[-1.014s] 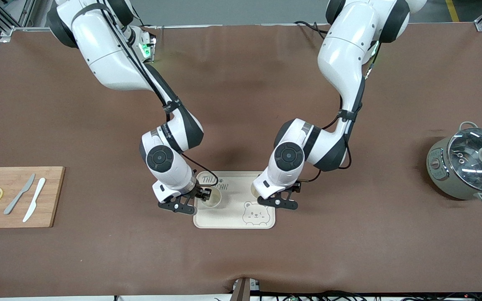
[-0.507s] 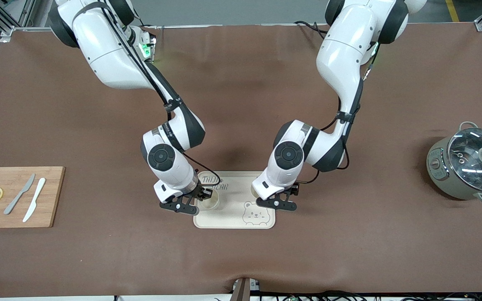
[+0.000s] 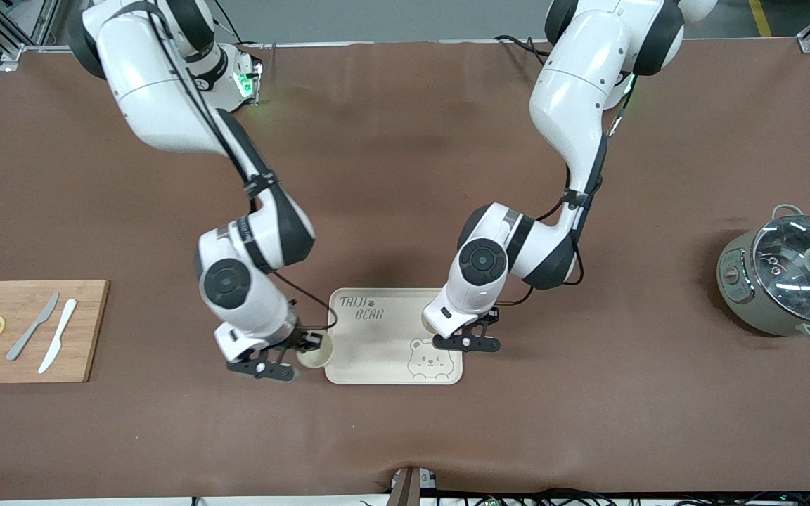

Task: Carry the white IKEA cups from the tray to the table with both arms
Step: 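Lift the cup with the right gripper while the left gripper lifts its cup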

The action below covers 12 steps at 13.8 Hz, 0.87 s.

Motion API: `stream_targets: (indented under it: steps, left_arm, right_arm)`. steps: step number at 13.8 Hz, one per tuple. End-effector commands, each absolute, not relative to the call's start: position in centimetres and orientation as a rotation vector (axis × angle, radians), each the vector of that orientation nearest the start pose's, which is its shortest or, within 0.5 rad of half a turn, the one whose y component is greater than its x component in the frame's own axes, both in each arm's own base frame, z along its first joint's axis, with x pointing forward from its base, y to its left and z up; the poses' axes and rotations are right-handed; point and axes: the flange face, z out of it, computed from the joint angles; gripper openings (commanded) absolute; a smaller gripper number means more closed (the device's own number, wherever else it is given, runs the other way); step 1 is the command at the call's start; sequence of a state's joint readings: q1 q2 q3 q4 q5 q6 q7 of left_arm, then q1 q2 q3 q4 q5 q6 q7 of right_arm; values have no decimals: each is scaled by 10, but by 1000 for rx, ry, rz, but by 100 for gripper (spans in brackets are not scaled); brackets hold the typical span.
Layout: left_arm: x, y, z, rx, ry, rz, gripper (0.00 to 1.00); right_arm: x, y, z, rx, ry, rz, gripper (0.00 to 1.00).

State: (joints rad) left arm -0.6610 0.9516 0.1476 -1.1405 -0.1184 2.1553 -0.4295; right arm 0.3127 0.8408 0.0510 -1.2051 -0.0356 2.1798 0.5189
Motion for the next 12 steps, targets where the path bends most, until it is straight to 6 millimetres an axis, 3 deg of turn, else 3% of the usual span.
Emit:
stream_targets:
  steps: [1,4,6,8,10,12]
  left_arm:
    - [655,-414,238,-3155,116,-136,0]
    - [655,-411,242,-3154,105,-123,0]
    - [649,-394,267,-3137,110,-43,0]
    - [632,-352,297,-3139,174,6,0]
    - [590,-296,294,-3167,281,-98,0]
    - [558,-221,280,-3163,385,-208,0]
  right_arm:
    - [743,205,298,-3076,135,-193,0]
    - [755,153,298,-3089,42,-186,0]
    - [761,118,298,-3099,-18,-189,0]
    - [765,79,297,-3107,-118,-189,0]
    - [767,31,292,-3113,-192,-180,0]
    - [768,-1,290,-3115,-260,-180,0]
